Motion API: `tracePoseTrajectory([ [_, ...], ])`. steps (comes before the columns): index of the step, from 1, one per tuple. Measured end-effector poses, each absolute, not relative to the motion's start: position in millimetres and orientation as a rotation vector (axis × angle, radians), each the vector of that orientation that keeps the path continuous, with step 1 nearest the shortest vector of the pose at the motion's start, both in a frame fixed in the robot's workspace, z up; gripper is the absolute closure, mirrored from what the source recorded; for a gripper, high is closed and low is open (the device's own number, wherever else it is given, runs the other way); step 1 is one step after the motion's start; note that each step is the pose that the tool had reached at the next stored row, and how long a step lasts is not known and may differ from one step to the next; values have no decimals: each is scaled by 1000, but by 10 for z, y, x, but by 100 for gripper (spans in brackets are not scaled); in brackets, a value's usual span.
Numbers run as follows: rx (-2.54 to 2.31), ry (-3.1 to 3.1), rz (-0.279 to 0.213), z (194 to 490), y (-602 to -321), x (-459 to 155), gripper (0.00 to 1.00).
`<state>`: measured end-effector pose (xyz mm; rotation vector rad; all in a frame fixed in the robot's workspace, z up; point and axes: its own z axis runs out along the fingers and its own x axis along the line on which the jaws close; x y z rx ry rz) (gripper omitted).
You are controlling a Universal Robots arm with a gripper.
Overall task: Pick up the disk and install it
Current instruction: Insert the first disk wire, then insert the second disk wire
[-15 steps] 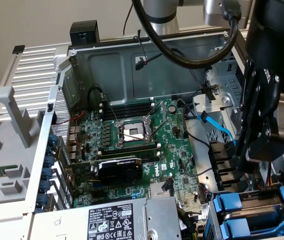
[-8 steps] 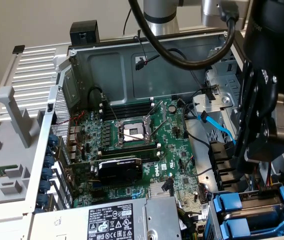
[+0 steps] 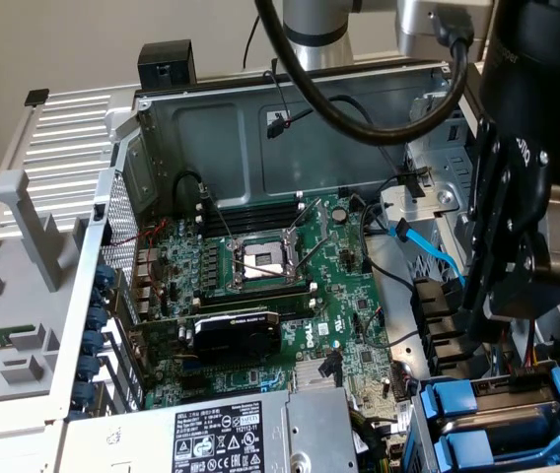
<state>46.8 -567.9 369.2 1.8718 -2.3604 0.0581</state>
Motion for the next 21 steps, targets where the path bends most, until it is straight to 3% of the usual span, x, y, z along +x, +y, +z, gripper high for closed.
tracePoseTrajectory([
  [7,1873,-2361,57,3691,-5679,457,69],
  [9,1873,-2361,57,3692,-5679,457,78],
  [11,1873,-2361,57,3692,-5679,456,78],
  [12,1873,-2361,56,3692,-5679,456,84],
  [21,1873,-2361,56,3691,-5679,456,84],
])
